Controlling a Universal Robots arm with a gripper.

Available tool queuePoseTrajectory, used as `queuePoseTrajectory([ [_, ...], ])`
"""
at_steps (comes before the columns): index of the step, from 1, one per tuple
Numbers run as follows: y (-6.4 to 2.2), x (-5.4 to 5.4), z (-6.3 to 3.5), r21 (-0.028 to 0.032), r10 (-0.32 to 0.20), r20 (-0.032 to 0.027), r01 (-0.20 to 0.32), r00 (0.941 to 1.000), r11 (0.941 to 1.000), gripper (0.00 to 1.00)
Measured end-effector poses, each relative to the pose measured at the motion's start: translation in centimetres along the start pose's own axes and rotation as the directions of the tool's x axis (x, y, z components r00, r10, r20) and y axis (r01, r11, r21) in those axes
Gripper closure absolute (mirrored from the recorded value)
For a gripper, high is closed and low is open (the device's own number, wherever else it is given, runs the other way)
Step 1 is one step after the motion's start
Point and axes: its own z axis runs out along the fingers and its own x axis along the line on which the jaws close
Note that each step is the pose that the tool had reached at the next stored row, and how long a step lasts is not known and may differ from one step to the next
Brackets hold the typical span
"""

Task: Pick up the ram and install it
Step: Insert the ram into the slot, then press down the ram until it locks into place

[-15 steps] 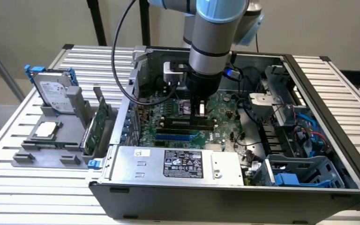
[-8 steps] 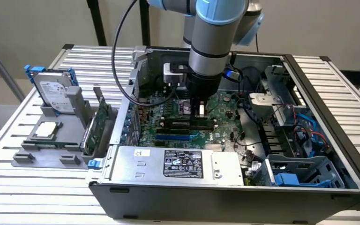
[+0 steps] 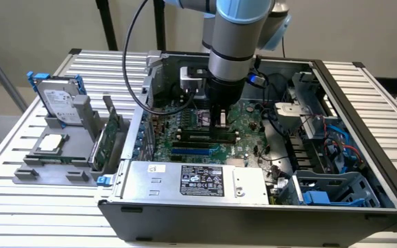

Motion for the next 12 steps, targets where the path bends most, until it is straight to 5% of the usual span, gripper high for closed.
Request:
queuePoseTrajectory([
  [4, 0.11, 0.0, -1.24, 0.0003, -0.001, 0.0087, 0.001, 1.0000, 1.0000, 0.00],
  [5, 0.17, 0.0, -1.41, 0.0004, -0.001, 0.0116, 0.001, 0.9999, 1.0000, 1.00],
  [7, 0.24, 0.0, -1.54, 0.0006, -0.001, 0.0159, 0.001, 0.9999, 1.0000, 1.00],
  [12, 0.26, 0.0, -1.53, 0.0006, -0.001, 0.0164, 0.001, 0.9999, 1.0000, 1.00],
])
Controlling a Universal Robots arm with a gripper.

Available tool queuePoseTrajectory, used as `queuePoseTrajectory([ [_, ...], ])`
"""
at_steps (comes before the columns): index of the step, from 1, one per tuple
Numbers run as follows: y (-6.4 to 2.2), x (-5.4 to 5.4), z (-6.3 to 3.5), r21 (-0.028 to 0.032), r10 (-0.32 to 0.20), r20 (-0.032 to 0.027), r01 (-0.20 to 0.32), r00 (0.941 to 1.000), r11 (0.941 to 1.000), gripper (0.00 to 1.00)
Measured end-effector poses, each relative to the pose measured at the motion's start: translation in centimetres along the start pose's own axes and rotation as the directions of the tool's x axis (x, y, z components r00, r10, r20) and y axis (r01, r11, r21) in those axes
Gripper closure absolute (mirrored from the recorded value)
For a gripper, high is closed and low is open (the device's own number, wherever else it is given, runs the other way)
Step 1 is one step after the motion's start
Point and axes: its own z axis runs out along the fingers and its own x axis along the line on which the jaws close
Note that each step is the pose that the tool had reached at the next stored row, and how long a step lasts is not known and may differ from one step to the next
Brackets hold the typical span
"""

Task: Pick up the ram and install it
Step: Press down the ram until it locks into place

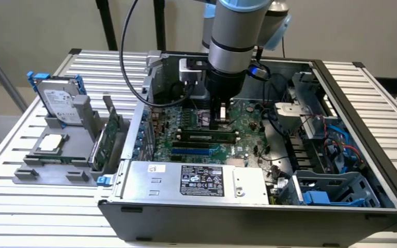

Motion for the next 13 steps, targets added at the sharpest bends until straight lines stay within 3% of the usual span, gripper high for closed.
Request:
queuePoseTrajectory([
  [13, 0.00, 0.00, 0.00, 0.0000, 0.000, -0.0001, 0.000, 1.0000, 1.0000, 1.00],
])
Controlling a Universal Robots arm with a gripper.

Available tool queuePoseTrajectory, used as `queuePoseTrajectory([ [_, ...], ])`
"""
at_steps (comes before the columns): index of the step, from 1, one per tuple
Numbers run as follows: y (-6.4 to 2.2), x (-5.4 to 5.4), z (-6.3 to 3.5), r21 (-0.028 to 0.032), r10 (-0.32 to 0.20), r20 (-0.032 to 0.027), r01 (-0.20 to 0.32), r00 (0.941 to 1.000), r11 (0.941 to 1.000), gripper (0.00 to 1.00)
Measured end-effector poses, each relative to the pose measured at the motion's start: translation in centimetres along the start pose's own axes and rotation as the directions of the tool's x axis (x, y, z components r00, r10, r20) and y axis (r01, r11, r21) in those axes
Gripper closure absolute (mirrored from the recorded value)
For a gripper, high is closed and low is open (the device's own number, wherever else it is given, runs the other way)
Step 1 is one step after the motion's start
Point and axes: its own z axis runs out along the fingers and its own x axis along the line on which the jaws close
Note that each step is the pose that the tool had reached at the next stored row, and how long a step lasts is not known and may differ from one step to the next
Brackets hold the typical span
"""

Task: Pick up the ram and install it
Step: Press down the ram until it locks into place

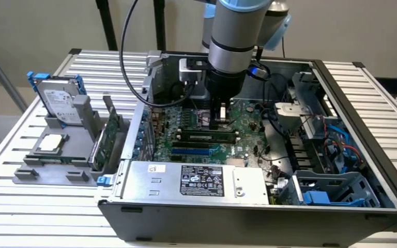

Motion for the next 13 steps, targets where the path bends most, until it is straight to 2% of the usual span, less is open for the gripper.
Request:
queuePoseTrajectory([
  [13, 0.30, 0.0, 1.09, 0.0016, 0.000, 0.0000, 0.000, 1.0000, 1.0000, 1.00],
])
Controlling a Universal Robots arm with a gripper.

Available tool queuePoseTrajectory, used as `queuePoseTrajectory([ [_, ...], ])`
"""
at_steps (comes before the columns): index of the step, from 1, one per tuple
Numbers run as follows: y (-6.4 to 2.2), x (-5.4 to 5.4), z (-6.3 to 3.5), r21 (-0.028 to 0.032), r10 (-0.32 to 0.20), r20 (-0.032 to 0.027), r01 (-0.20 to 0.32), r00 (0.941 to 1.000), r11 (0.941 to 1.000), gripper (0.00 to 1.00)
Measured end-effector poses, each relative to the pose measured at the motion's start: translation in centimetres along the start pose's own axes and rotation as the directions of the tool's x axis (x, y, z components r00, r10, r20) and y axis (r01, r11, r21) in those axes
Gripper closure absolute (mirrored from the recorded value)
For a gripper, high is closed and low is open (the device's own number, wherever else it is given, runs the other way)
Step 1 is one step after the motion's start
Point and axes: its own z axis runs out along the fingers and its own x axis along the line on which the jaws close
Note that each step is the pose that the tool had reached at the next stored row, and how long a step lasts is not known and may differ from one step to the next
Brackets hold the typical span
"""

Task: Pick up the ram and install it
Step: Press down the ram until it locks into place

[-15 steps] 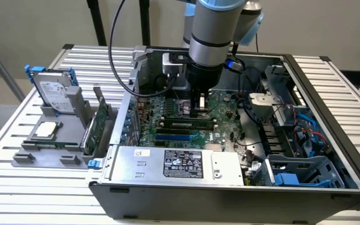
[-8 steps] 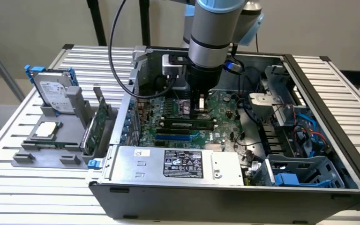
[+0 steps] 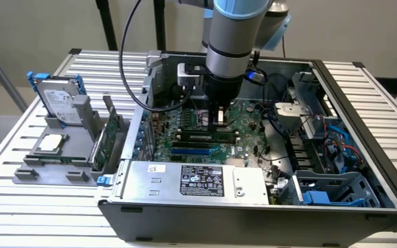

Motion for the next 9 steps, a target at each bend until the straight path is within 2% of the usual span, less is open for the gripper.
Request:
queuePoseTrajectory([
  [9, 0.24, 0.03, 1.02, -0.0004, 0.000, -0.0011, 0.000, 1.0000, 1.0000, 1.00],
])
